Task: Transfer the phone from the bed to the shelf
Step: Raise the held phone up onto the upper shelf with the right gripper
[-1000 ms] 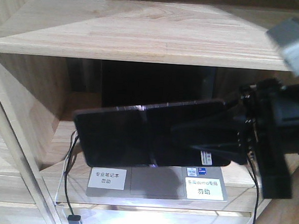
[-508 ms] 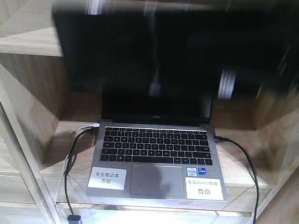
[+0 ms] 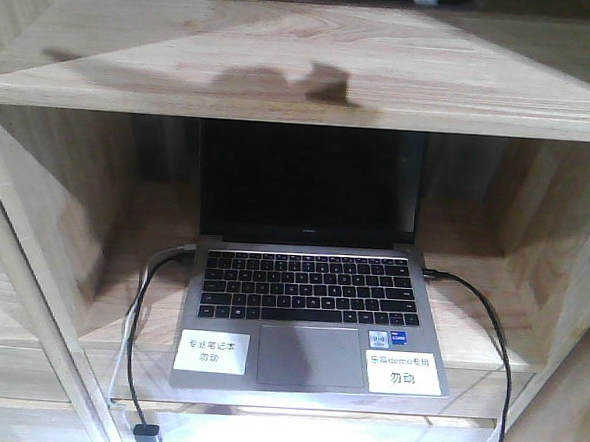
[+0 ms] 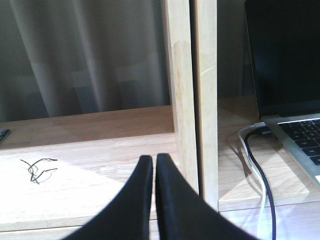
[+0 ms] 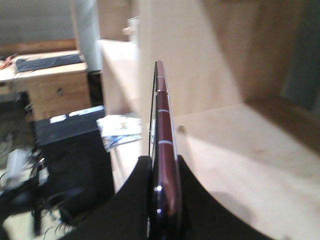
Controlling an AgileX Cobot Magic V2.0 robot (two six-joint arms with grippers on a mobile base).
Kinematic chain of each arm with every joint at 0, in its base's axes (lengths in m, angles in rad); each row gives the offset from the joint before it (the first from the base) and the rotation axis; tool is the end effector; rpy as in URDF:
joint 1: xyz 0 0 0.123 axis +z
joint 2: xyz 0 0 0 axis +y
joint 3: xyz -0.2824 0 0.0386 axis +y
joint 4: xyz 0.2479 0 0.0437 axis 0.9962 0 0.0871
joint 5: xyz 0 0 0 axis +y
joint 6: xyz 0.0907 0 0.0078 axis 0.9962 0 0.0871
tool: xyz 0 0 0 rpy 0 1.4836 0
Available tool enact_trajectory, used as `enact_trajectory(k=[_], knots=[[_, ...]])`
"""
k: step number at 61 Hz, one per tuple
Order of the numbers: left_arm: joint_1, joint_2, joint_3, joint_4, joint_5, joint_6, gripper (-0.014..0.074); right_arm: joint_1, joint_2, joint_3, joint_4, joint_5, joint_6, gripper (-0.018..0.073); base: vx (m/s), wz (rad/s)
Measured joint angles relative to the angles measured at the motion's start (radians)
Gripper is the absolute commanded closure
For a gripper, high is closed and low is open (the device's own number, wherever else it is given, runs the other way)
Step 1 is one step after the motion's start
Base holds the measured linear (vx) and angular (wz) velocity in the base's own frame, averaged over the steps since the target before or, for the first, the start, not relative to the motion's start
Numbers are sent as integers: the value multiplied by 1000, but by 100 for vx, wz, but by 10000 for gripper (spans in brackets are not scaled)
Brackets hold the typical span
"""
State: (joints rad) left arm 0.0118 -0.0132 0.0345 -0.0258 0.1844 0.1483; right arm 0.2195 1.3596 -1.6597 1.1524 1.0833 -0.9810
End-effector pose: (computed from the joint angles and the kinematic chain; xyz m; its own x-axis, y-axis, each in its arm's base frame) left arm 0.0563 0.0002 0.1854 -0.1181 0.1212 -0.9856 0.0074 0.9926 0.1212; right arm 0.2321 0.1271 0.5080 -0.1035 -0.1251 -0.9867 -0.9192 0.3909 0.0468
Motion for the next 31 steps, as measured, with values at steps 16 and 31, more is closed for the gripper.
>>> enact_trajectory(k=[16, 31], knots=[[0, 0, 0, 0, 0, 0, 595, 3, 226, -196, 36, -18, 9, 561, 0, 0], [0, 0, 0, 0, 0, 0, 595, 88, 383, -338, 34, -105, 9, 561, 0, 0]])
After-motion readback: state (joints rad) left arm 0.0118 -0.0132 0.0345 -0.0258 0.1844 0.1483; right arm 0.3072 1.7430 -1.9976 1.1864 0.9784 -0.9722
